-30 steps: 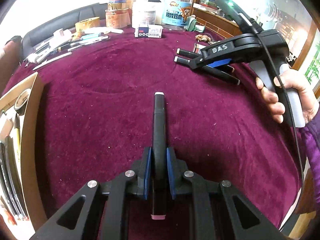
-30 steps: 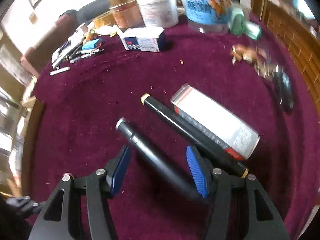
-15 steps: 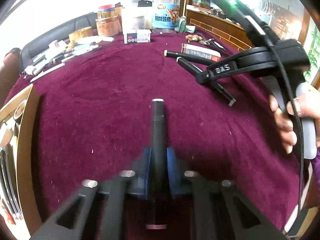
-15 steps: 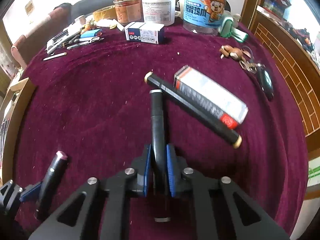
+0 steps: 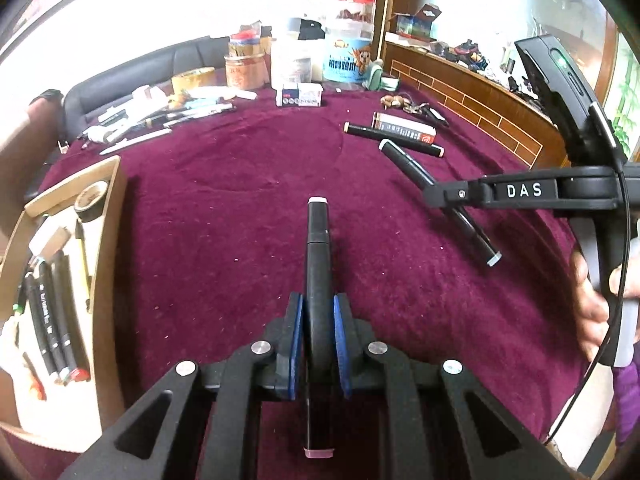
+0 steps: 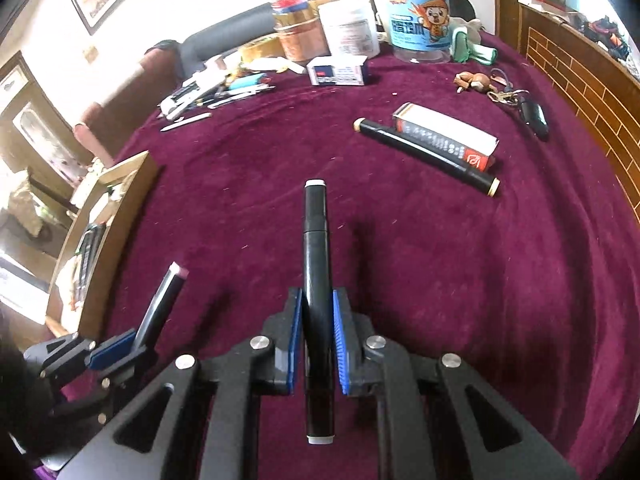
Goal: Organize rigid objects
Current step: 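Carry the pink-capped marker toward the box with the left tool while the right tool grasps a black marker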
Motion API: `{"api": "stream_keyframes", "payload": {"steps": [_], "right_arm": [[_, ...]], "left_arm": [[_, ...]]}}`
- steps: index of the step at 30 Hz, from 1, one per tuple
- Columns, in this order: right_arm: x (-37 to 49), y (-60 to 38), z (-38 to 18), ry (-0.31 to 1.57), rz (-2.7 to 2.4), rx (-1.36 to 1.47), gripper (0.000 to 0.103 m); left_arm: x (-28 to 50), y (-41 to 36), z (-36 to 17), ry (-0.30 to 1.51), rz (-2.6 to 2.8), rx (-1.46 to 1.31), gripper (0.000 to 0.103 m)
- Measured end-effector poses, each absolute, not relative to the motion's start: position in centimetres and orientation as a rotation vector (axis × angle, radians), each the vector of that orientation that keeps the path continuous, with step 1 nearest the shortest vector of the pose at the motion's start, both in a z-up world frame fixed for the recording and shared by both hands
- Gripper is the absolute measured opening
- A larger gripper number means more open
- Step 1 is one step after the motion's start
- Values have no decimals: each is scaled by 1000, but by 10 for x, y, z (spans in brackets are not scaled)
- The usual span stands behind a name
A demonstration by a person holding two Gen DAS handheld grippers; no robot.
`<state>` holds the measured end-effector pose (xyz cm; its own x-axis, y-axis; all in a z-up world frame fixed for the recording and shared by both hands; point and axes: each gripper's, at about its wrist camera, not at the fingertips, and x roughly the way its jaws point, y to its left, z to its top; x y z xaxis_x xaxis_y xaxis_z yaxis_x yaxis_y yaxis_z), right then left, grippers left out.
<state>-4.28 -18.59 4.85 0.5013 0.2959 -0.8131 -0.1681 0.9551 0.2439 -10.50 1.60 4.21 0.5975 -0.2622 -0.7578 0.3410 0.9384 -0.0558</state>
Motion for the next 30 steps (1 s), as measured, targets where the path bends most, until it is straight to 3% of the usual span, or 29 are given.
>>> {"api": "stream_keyframes", "payload": {"steps": [13,30], "right_arm": [[-77,-153,75,952,345,110,14],[-86,-42,107,915,538,11,14]], "left_arm": [[-136,49,68,794,-320,32,14],[-157,135,83,742,-178,-71,14]]}}
